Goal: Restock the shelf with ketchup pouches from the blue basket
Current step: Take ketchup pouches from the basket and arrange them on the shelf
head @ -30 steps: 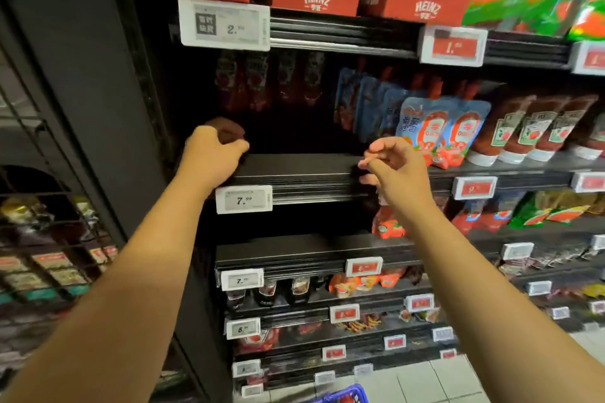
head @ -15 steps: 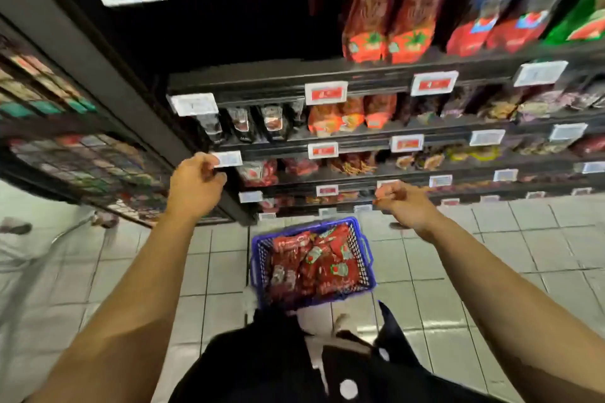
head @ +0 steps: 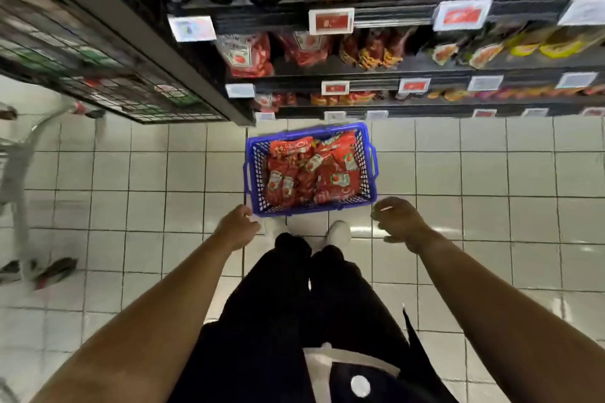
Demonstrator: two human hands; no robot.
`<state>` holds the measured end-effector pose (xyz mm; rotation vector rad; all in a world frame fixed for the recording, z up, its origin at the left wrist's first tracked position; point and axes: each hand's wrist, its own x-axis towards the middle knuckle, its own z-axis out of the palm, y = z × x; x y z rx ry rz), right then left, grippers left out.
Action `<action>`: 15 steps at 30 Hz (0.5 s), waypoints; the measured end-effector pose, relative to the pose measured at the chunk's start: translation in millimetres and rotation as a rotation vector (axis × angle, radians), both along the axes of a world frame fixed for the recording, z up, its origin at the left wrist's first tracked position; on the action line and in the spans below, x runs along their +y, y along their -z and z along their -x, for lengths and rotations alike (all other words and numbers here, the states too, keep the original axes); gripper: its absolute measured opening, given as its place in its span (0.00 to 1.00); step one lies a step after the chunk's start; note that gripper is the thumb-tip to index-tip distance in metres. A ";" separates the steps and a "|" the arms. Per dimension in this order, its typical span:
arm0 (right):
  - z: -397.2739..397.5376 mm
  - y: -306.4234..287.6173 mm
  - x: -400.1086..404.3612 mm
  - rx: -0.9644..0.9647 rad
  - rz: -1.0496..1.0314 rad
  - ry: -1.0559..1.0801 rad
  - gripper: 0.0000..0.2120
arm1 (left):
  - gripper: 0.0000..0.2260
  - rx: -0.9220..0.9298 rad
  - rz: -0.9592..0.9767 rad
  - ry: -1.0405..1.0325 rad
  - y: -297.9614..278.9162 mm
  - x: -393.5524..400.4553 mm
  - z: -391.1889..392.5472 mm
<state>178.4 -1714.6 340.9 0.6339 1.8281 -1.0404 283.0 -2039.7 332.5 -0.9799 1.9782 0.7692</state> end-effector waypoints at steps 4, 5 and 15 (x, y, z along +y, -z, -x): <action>-3.4 48.5 -21.3 -0.131 0.014 0.099 0.04 | 0.22 -0.030 0.024 -0.064 56.7 -2.5 -10.4; -2.8 65.0 -27.7 -0.156 0.014 0.108 0.03 | 0.22 -0.033 0.027 -0.080 74.1 -3.4 -11.2; 32.8 267.0 -78.8 -0.289 -0.016 0.268 0.09 | 0.29 0.049 -0.021 -0.074 253.8 -8.5 38.0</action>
